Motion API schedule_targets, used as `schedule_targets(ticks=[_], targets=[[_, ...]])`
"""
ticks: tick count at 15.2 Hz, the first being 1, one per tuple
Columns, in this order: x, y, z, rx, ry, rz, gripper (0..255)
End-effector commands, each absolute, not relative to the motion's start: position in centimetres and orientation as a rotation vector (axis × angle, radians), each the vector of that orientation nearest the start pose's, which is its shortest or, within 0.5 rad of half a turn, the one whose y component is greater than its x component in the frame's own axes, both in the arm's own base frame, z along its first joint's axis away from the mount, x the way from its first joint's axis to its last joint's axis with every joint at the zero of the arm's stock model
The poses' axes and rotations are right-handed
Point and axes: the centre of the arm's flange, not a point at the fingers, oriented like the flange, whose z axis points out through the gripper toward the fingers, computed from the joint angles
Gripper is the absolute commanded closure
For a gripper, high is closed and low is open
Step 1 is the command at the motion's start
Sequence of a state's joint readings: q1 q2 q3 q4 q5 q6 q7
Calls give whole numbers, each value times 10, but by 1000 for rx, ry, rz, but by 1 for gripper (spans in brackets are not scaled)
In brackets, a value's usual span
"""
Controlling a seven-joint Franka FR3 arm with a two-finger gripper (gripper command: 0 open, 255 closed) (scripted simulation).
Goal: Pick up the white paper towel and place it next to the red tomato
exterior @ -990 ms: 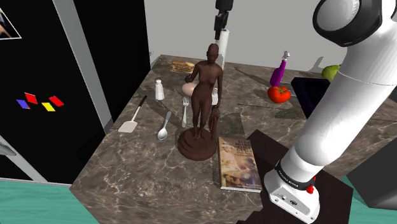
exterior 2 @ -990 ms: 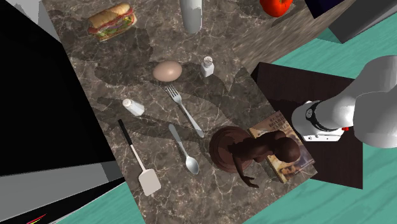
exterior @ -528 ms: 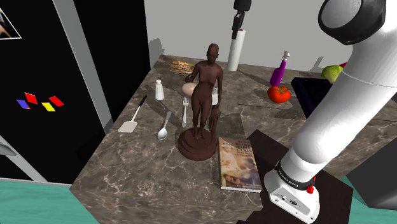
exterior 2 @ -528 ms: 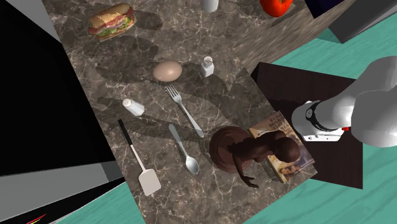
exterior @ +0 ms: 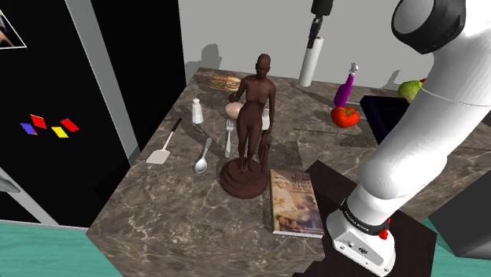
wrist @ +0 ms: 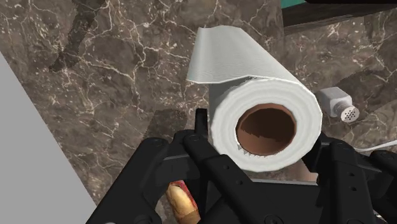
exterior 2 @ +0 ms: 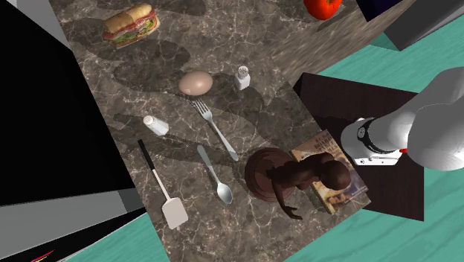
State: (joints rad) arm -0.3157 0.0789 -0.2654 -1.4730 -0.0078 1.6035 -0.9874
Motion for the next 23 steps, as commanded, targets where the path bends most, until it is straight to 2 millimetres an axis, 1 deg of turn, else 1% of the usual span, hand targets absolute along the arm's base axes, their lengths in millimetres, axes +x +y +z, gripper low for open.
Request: schedule_targets(ticks=[1,8,23], targets=[[477,-339,631,-3133,-650,-29,255],[437,-425,631,-3133,-650,-29,255],[437,-425,552,-3133,-650,-29,255]])
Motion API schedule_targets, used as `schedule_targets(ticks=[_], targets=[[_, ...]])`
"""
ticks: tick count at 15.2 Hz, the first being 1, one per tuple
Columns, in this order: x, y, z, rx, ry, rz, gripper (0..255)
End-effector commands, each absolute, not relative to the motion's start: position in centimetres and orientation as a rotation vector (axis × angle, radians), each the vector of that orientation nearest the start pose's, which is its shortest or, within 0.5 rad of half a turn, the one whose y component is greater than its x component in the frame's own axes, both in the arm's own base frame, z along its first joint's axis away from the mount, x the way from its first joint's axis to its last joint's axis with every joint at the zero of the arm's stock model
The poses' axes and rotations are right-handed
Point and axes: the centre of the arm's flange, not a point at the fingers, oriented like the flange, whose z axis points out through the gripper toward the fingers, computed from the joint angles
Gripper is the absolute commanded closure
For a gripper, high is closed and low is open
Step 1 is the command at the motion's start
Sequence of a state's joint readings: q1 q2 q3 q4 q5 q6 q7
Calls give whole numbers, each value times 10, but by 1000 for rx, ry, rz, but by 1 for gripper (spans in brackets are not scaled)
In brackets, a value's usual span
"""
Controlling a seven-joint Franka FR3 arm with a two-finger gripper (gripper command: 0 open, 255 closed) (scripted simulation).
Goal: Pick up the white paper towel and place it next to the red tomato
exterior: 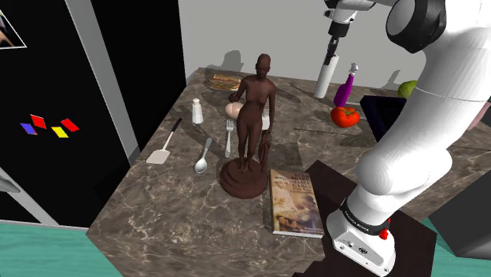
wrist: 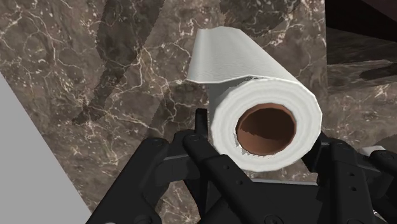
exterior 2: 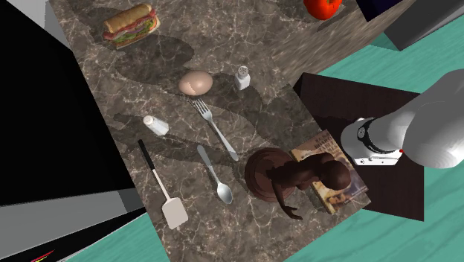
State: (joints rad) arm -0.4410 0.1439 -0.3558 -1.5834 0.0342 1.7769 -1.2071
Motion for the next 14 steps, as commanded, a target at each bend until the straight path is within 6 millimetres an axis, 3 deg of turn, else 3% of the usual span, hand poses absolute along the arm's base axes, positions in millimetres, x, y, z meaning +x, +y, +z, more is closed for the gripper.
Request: schedule_targets(ticks=[1,12,14], targets=[[437,-425,546,-3133,-650,-29,255],[437,-425,484,-3133,-650,-29,255],[437,-425,484,-3133,-650,-29,255]])
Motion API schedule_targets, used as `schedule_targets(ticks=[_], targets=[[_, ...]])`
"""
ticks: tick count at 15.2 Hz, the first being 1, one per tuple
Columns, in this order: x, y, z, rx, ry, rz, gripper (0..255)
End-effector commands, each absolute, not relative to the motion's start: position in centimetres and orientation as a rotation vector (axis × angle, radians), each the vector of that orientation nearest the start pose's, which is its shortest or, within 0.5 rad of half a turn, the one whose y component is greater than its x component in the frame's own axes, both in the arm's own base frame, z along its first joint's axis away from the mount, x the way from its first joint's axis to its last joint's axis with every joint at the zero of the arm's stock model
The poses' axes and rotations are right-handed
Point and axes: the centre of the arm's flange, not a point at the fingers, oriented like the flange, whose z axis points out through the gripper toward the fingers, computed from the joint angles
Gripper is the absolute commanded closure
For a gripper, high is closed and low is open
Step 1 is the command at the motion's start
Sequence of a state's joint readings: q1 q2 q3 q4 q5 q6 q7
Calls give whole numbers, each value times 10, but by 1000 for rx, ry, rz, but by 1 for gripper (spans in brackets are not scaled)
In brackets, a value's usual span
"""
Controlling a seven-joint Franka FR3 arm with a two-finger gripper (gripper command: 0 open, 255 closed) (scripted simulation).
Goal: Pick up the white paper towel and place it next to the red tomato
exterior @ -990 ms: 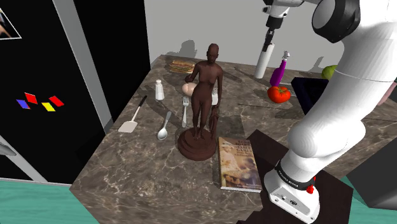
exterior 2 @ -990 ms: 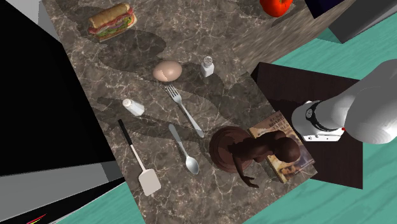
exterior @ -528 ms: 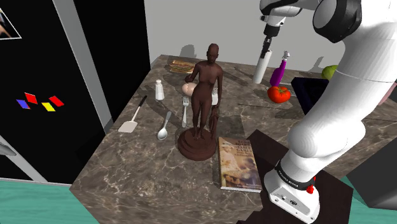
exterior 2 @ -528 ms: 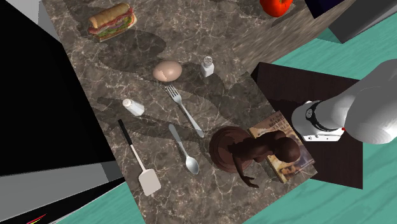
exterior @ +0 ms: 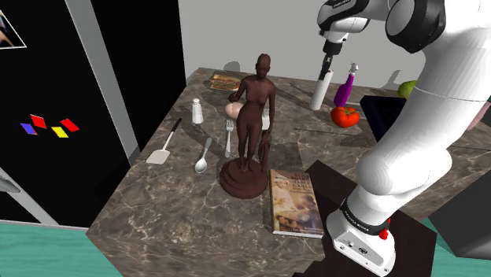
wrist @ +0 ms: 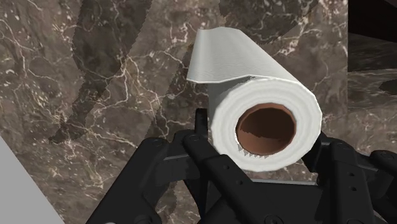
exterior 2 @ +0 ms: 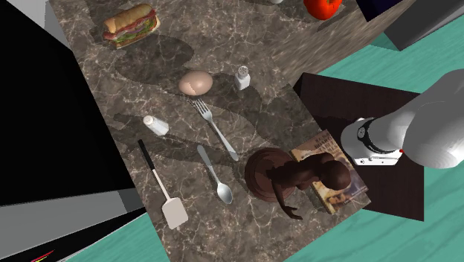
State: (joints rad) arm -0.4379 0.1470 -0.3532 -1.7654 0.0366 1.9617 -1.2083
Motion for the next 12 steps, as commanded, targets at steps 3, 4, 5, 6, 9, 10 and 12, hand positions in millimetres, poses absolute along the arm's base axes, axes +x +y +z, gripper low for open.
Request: schedule_targets(ticks=[3,4,5,6,9,10,12], targets=[[437,-425,484,-3133,-650,-29,255],[437,-425,484,-3133,-650,-29,255],[437,-425,484,-3133,-650,-29,255],[437,-425,484,-3133,-650,-29,255],[437,-425,484,-3133,-650,-29,0],[437,-425,484,-3133,-650,-29,0],[437,-425,484,-3133,-650,-29,0]])
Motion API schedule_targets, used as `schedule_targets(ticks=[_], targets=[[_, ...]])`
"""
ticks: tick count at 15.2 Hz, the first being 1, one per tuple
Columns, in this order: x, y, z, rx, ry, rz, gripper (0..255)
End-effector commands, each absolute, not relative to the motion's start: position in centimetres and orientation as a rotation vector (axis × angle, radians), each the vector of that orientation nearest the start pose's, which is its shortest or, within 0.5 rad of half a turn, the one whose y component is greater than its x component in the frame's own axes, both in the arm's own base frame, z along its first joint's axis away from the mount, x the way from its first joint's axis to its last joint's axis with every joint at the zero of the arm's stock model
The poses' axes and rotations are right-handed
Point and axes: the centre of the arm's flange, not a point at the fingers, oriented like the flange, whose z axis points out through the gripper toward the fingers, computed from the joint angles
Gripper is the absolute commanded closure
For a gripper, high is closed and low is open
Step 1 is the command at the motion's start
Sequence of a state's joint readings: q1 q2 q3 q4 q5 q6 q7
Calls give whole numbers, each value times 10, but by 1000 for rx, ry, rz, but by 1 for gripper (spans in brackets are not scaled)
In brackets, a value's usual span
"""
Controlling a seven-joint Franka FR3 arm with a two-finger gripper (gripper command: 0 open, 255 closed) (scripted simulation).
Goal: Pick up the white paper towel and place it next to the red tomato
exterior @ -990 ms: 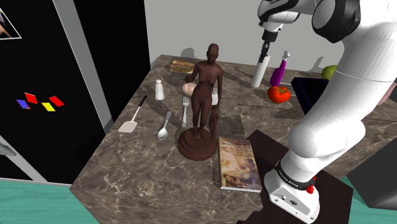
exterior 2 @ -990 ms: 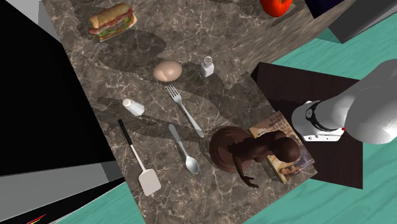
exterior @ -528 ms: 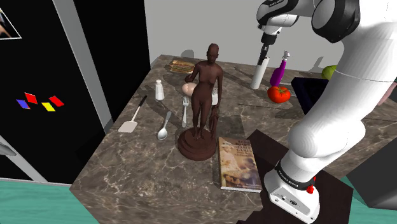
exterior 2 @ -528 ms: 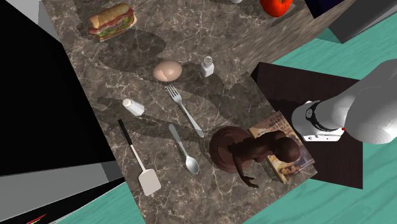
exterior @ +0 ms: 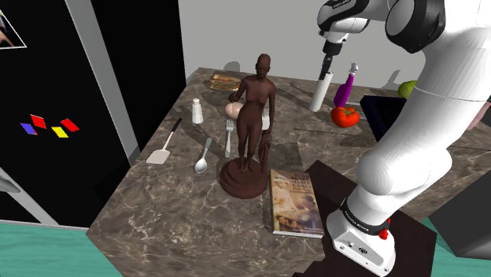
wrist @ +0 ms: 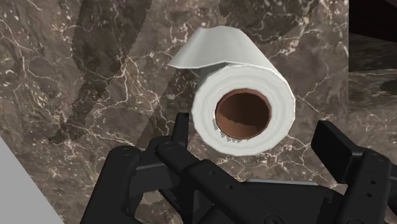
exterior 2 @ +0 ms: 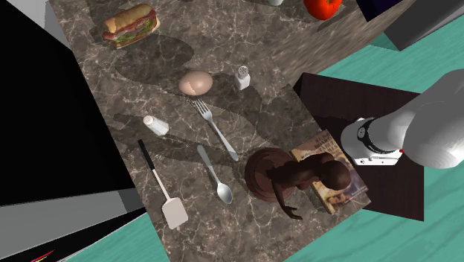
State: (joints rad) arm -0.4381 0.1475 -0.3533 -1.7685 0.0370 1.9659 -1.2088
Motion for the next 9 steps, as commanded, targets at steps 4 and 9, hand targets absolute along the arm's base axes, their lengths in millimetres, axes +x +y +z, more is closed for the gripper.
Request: schedule_targets(ticks=[4,9], targets=[[435,-422,534,-3133,-650,-29,0],[435,-422,534,-3133,-650,-29,0]])
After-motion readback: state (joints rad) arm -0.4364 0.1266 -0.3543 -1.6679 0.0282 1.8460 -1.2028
